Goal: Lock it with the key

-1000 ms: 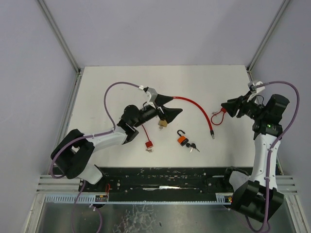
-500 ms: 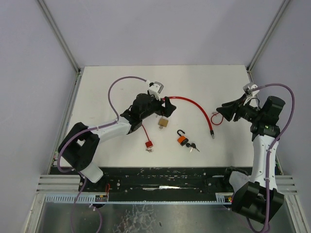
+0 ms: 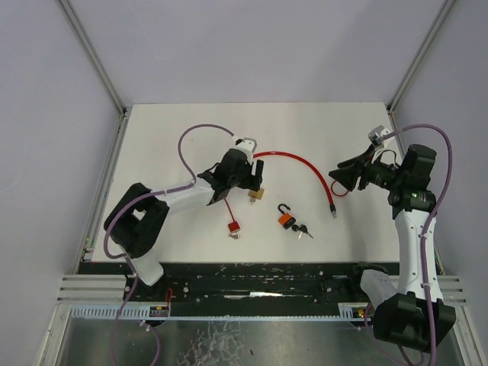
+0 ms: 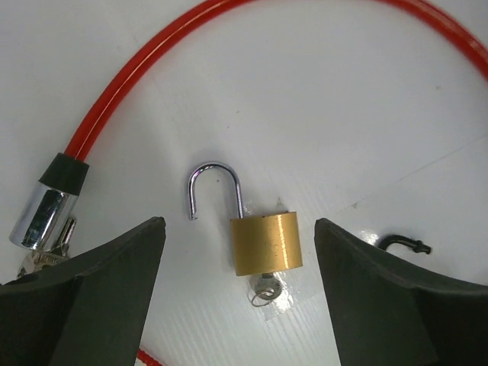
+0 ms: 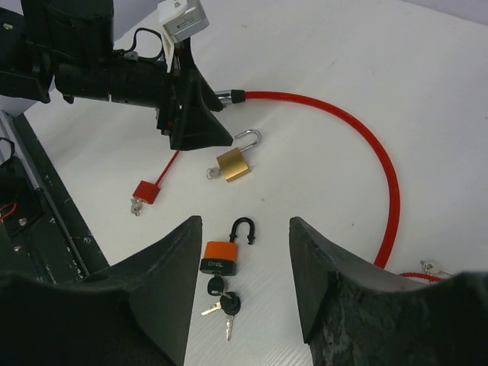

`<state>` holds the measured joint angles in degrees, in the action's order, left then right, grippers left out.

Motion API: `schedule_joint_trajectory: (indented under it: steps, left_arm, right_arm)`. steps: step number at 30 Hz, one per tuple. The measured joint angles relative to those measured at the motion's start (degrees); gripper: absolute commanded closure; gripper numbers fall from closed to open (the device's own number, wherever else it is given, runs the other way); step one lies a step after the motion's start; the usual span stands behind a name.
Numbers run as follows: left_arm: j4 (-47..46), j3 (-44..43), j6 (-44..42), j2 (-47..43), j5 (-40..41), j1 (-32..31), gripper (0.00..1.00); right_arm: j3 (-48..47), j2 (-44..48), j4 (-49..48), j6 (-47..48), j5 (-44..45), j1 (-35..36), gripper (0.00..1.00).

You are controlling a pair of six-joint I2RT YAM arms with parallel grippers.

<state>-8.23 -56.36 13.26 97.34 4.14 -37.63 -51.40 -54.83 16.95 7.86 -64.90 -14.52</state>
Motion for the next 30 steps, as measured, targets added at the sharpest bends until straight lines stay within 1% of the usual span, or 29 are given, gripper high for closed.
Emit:
schedule_joint_trajectory:
  steps: [3, 7, 10, 16, 23, 26, 30]
  left_arm:
    - [3.5, -2.4, -0.1, 3.2, 3.0, -1.4, 0.2]
    - [7.5, -6.6, -0.5, 7.2, 8.0, -5.5, 0.2]
    - [8.9, -7.4, -0.9, 8.3, 9.6, -7.5, 0.2]
    - [10.8, -7.5, -1.1, 9.6, 11.5, -7.5, 0.21]
    - [12.9, -9.4, -1.1, 11.5, 11.7, -7.3, 0.25]
    - [13.4, -10.1, -1.1, 12.4, 11.7, -7.3, 0.28]
    - [14.6, -10.8, -1.1, 13.4, 11.7, -7.3, 0.37]
  right_arm:
    - [1.2, 0.4, 0.9, 1.5, 1.5, 0.0, 0.43]
    - [1.9, 0.6, 1.8, 3.0, 3.0, 0.0, 0.42]
    - [1.9, 0.6, 2.1, 3.8, 4.0, 0.0, 0.42]
    - [2.2, 0.3, 2.1, 4.7, 5.1, 0.0, 0.42]
    - [2.6, 0.0, 2.1, 5.1, 5.9, 0.0, 0.42]
    - [2.6, -0.1, 2.1, 5.3, 5.9, 0.0, 0.42]
    - [2.6, -0.1, 2.1, 5.3, 5.9, 0.0, 0.42]
